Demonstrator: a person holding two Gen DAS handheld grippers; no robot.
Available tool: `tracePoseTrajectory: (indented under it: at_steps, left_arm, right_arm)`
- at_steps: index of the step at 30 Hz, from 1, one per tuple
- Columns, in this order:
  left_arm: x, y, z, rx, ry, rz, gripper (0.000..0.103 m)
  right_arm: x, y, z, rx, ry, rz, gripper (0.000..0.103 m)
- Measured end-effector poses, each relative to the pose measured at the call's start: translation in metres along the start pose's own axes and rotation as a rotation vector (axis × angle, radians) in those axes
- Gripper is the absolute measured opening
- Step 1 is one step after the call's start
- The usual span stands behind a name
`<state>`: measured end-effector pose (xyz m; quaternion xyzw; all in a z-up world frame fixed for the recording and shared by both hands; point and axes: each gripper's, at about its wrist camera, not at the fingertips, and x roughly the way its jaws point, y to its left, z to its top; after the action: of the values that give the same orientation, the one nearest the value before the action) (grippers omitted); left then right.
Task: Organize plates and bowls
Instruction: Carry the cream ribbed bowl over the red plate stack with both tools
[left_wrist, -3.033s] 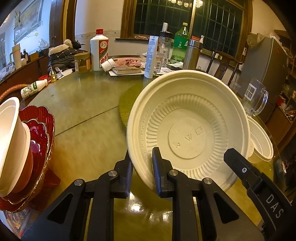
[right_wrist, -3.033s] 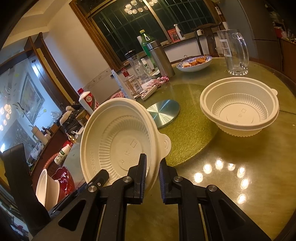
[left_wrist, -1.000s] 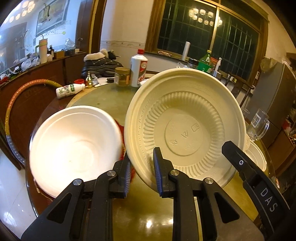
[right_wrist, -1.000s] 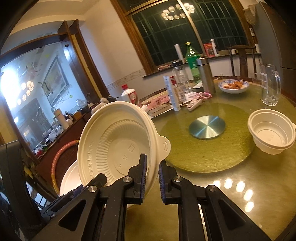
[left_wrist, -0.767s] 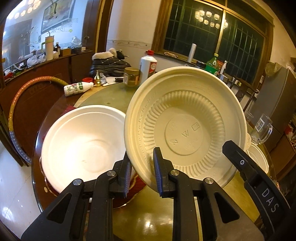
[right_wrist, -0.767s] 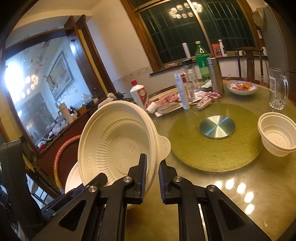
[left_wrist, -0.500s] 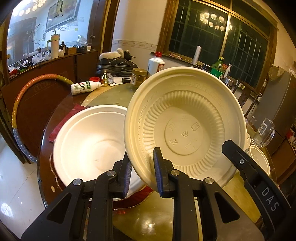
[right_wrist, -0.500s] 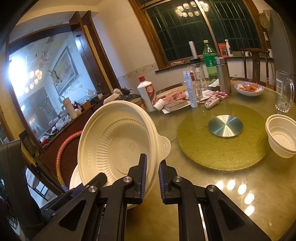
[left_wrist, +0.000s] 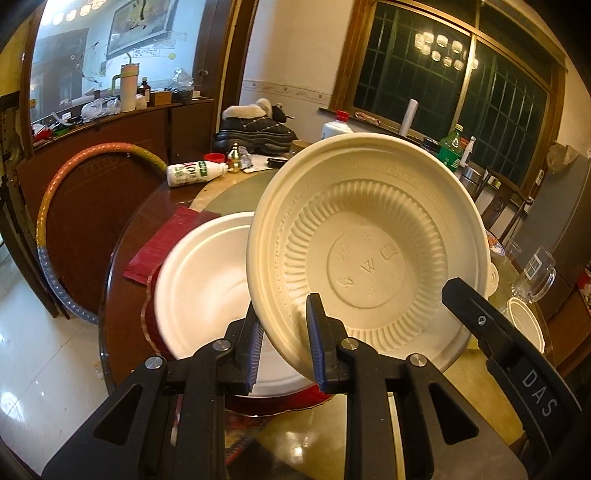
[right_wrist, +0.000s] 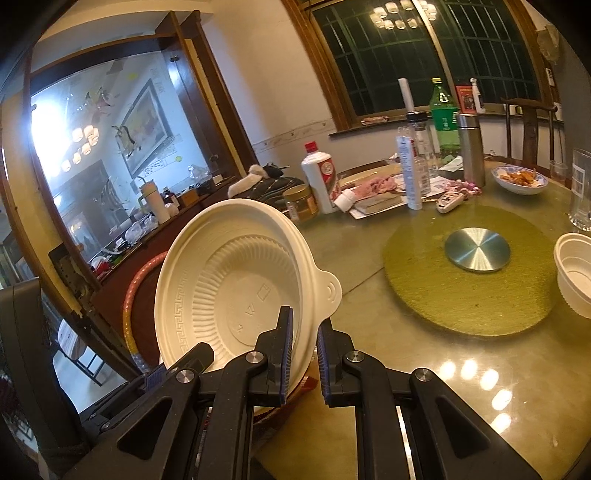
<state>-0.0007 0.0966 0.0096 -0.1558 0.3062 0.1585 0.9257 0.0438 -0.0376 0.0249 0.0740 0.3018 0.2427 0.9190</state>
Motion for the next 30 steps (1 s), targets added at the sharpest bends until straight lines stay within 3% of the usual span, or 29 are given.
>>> tracePoseTrajectory:
  at_steps: [14,30]
  left_arm:
    - [-0.008,0.035,0.01,-0.045,0.013,0.039,0.021]
    - [0.008,0.05,0.003,-0.042,0.072,0.065,0.021]
  right_arm:
    - [0.02,0.034,0.004,-0.016,0.073,0.112,0.012]
    - [0.049,0.045,-0.012,-0.059,0.178,0.077,0.013]
